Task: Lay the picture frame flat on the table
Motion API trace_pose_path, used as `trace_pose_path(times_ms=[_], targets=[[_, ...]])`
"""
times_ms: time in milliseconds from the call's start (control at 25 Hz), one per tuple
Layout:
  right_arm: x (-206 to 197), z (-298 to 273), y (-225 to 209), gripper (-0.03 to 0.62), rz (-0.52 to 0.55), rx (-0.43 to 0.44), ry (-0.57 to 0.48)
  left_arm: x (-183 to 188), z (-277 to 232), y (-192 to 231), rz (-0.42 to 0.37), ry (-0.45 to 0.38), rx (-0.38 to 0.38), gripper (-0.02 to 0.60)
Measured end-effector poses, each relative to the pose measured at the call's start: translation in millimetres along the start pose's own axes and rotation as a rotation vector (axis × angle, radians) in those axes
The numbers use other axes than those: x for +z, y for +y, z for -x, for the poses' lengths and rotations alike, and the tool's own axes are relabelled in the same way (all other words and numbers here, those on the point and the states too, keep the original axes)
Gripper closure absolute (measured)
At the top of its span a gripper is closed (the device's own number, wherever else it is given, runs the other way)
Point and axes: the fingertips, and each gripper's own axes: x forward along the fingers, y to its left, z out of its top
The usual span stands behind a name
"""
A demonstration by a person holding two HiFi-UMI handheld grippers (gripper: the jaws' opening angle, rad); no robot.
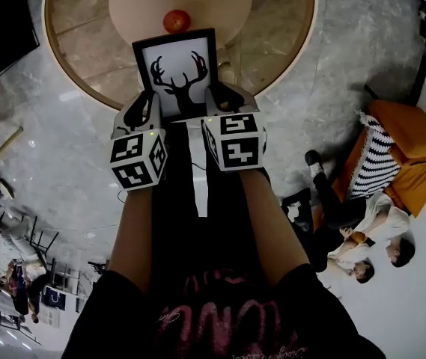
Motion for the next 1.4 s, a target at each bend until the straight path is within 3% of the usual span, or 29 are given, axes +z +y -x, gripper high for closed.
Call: trace_pose_path(times_ms=[520,960,1400], targets=[[-15.7,-17.0,-1.2,0.51,0.01,0.007,0.029,-18.5,-19.4,7.1,0.009,0.035,0.009,0.508],[-14.2,-19.0,-0.7,0.495,0.026,-0.022,0.014,-18.9,-24.2,11.6,-0.047,0.047,0.021,0.488],[-13.4,-18.4,-1.6,0.481,0.011,-0.005,0.018,-15.6,-24.7,8.4,-0.036,0.057,-0.016,0.48]])
